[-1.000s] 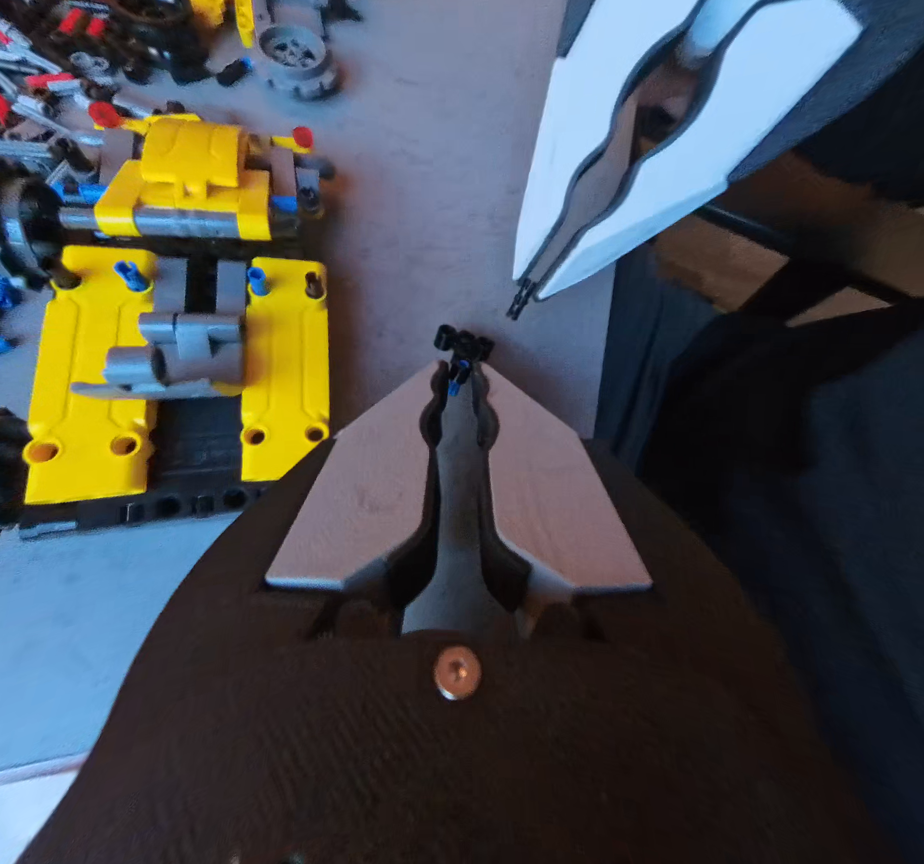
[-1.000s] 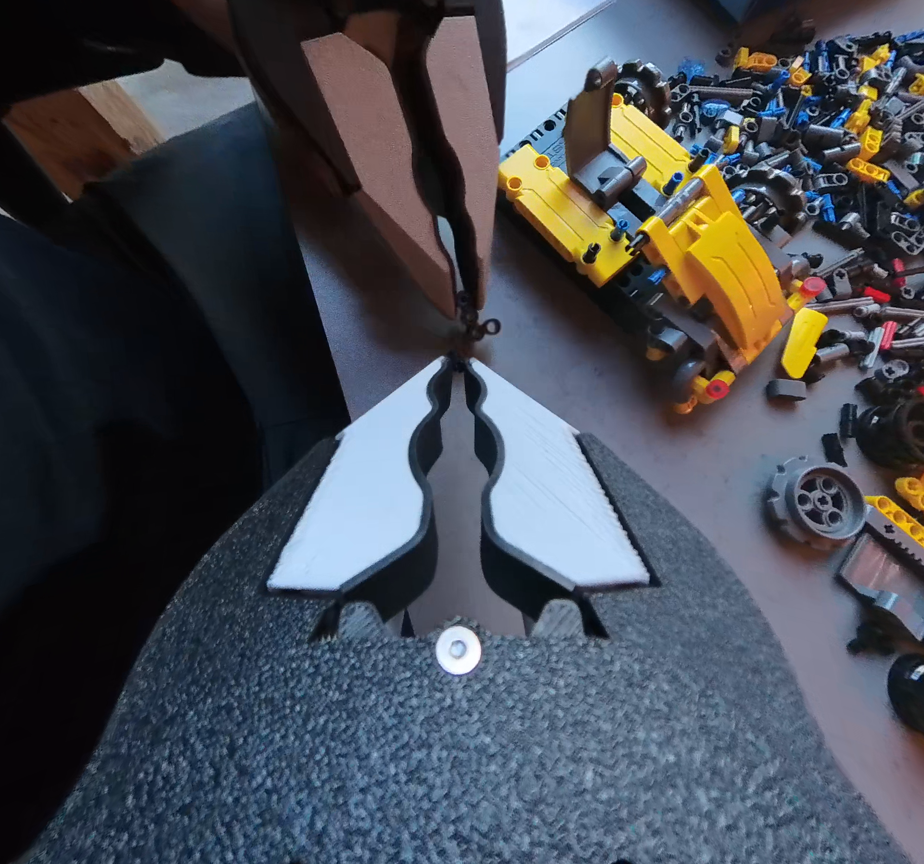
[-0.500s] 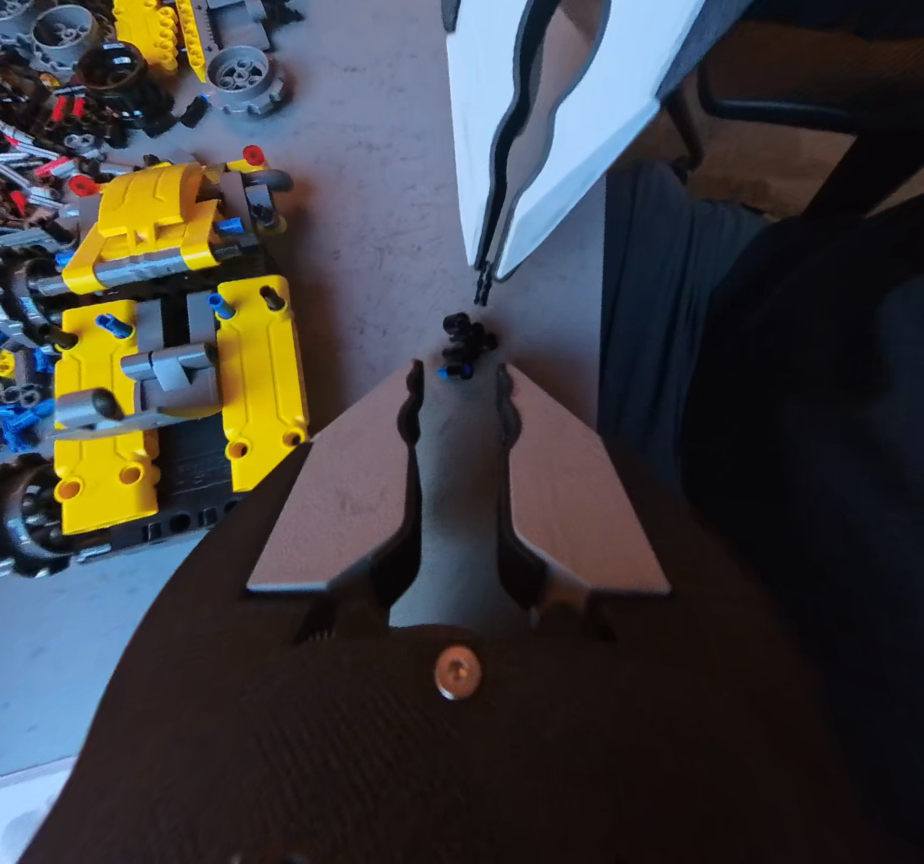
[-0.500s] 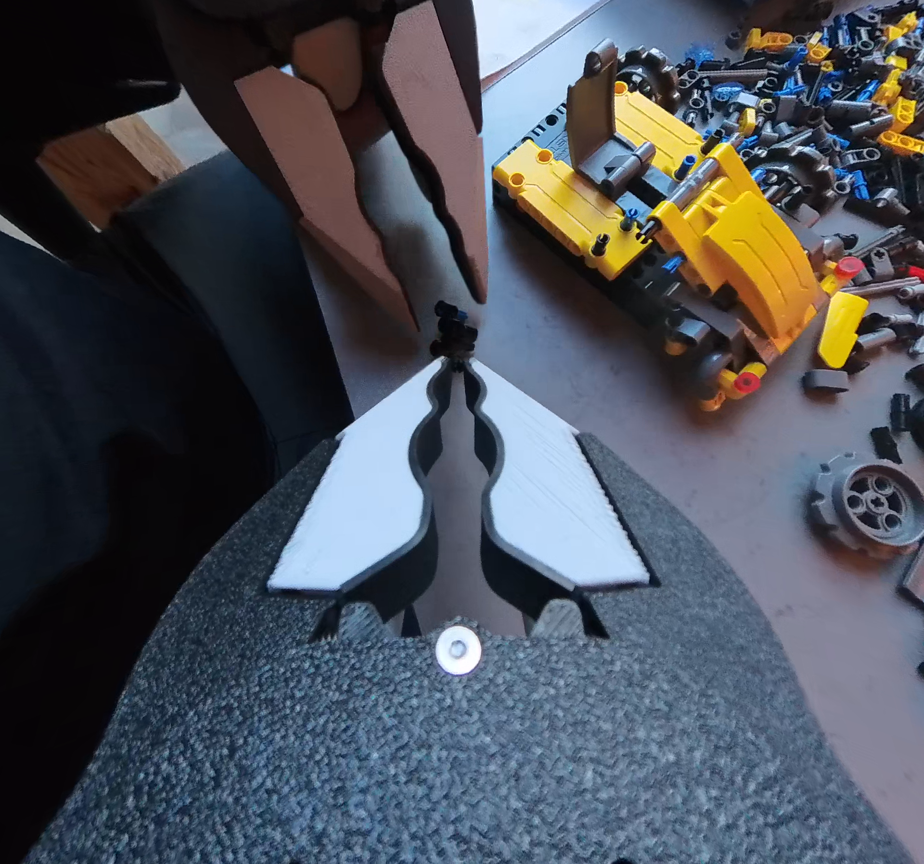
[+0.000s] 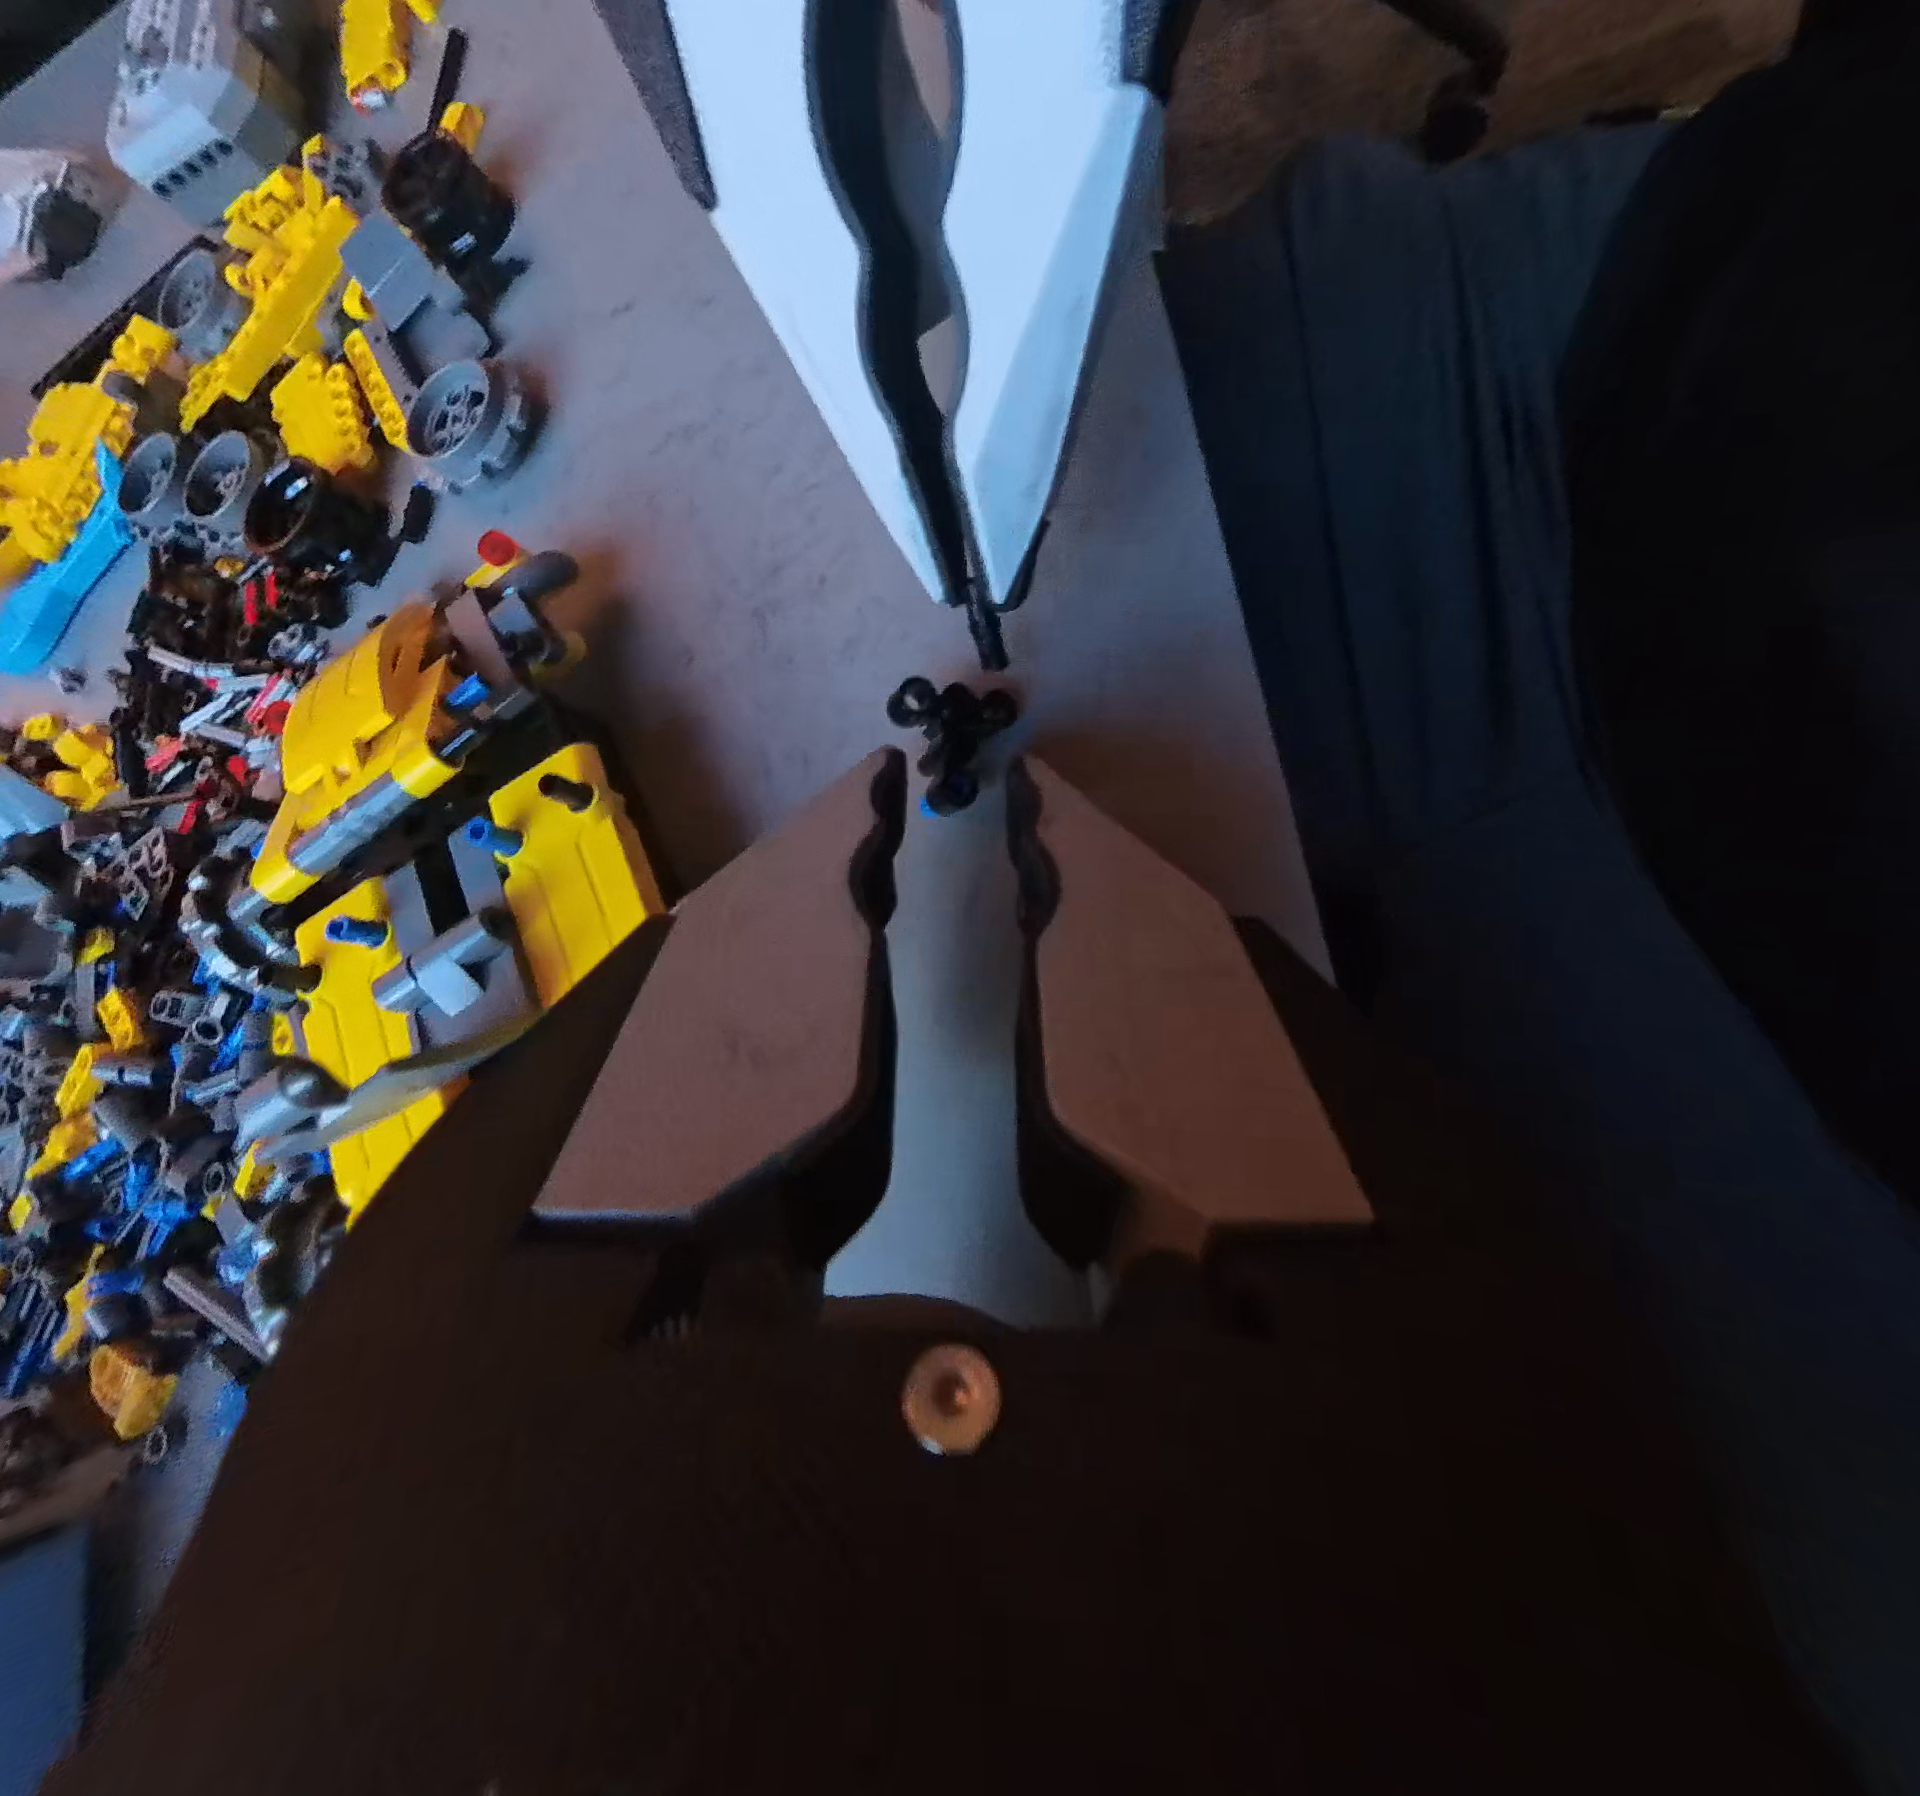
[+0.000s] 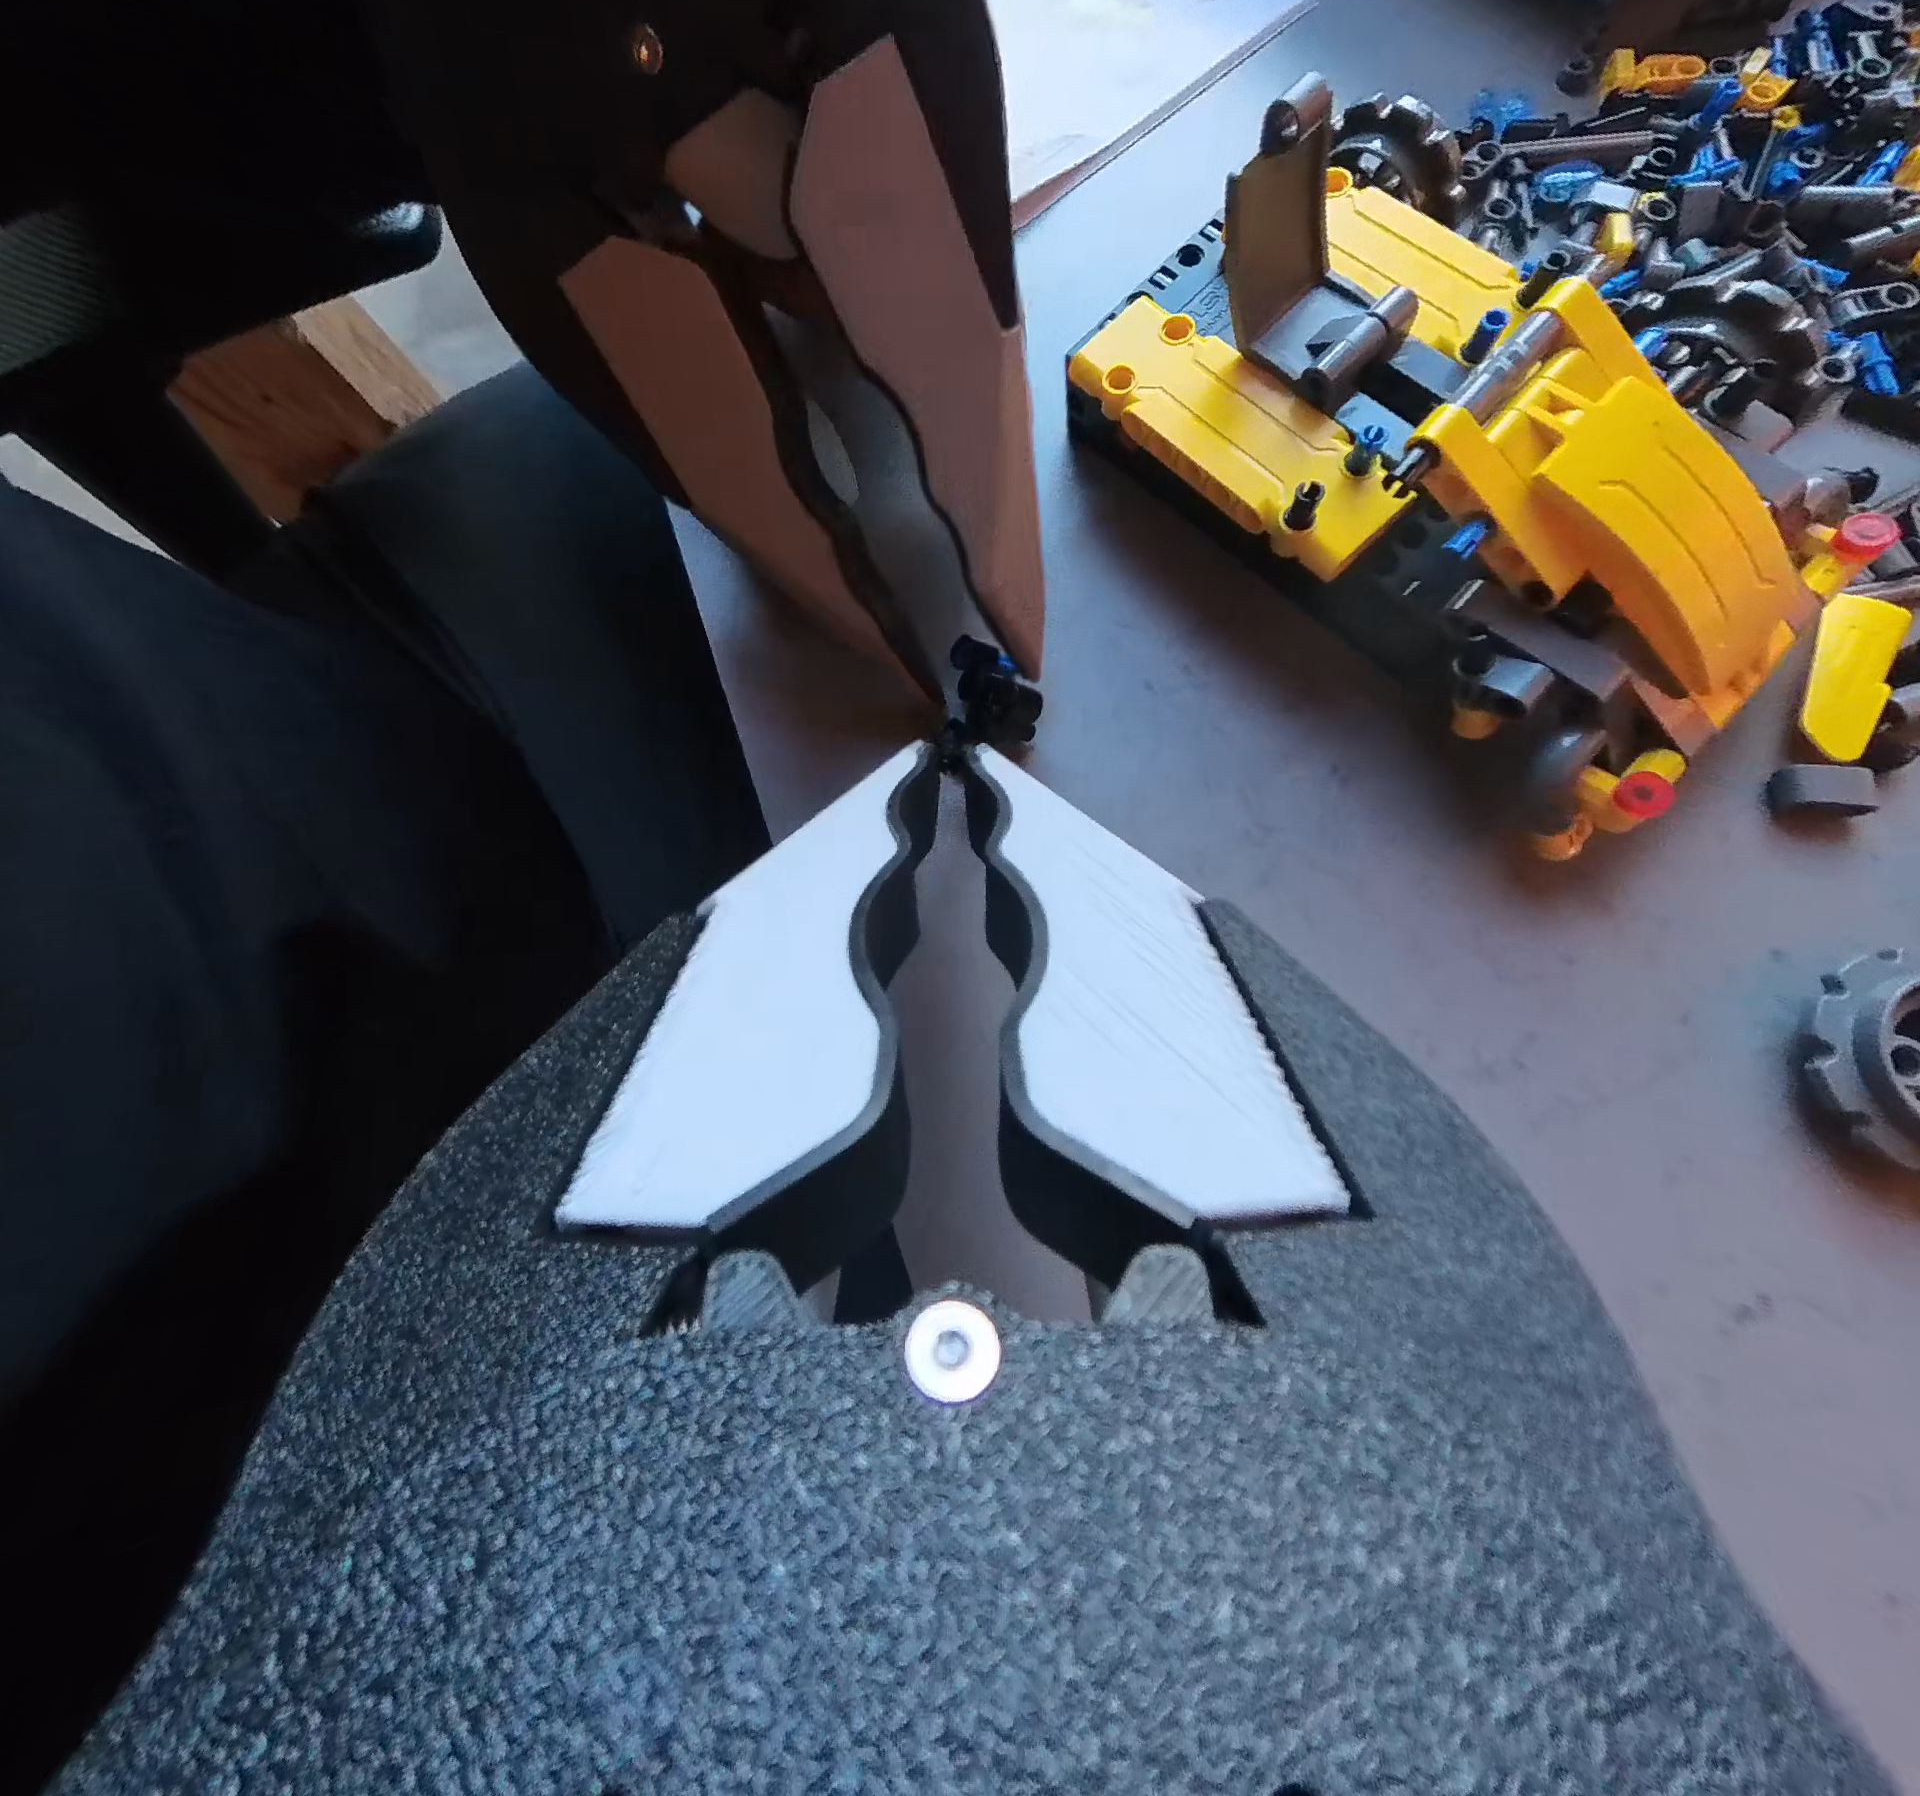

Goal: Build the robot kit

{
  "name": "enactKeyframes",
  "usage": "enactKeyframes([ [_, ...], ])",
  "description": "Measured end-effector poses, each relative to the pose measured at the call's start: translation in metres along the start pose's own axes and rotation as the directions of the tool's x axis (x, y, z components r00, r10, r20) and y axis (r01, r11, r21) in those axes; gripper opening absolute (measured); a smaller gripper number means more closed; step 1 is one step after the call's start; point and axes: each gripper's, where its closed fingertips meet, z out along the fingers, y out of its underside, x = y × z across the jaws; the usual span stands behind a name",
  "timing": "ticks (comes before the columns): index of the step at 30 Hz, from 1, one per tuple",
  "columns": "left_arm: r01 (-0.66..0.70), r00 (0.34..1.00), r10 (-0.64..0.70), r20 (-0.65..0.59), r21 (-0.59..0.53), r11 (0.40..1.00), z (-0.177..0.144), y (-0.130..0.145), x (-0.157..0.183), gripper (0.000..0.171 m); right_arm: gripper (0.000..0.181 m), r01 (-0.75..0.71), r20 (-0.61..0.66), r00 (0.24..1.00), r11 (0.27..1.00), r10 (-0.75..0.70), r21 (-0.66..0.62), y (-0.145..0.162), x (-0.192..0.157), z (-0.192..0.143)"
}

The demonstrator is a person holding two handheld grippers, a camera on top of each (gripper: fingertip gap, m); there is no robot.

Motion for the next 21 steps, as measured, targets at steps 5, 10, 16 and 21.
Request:
enactKeyframes([
  [5,-0.010,1.000,0.010,-0.021,0.014,1.000,0.0020,-0.0010,-0.0001,0.012,0.004,-0.009,0.005,1.000,1.000,0.009,0.012,0.0000,0.0011,-0.0024],
  [10,-0.104,0.994,0.105,-0.020,0.032,0.994,0.0007,-0.0011,0.0010,0.012,0.004,-0.012,0.009,1.000,1.000,0.011,0.021,0.0004,0.0007,-0.0033],
  [16,-0.210,0.977,0.212,-0.021,0.057,0.976,-0.0005,-0.0016,0.0041,0.010,0.004,-0.020,0.017,1.000,0.999,0.019,0.039,-0.0005,0.0004,-0.0058],
  [21,-0.219,0.975,0.220,-0.018,0.040,0.975,-0.0005,0.0020,0.0002,0.006,0.004,-0.019,0.020,1.000,0.999,0.019,0.036,0.0009,-0.0005,-0.0052],
])
